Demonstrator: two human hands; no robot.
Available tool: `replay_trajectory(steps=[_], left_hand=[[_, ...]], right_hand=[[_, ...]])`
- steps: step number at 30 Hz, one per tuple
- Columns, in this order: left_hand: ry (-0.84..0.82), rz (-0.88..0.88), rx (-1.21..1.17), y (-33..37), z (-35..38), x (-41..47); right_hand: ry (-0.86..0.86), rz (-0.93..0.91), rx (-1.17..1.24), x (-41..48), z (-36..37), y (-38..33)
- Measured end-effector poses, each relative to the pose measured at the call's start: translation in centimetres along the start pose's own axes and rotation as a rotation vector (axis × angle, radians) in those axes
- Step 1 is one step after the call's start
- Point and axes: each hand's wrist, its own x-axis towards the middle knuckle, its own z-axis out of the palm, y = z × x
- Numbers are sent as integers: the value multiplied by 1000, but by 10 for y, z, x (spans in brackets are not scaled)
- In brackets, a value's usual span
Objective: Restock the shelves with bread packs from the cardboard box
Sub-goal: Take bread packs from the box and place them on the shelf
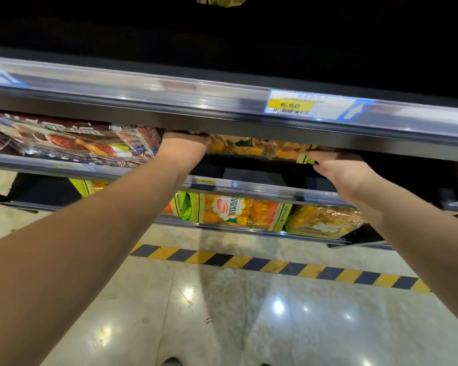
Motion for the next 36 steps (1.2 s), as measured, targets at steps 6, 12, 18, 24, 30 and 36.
replay_trajectory(steps=[6,12,18,24,30,36], left_hand=[[49,97,330,-6,-5,7],[-61,-43,130,-11,9,-1],[27,-54,-231,-35,26,5],[10,58,-182,-43,22,-4],[-16,161,-93,-44,16,-26],[-1,294,113,-36,-11,-62]], right_hand=[[4,-34,90,-2,19,-10],[54,-36,19,6,24,-5],[-1,29,27,4,23,-2],[56,-95,-225,-10,22,6],[53,-274,-498,-53,20,-6],[17,-408,-762,-98,8,-27]])
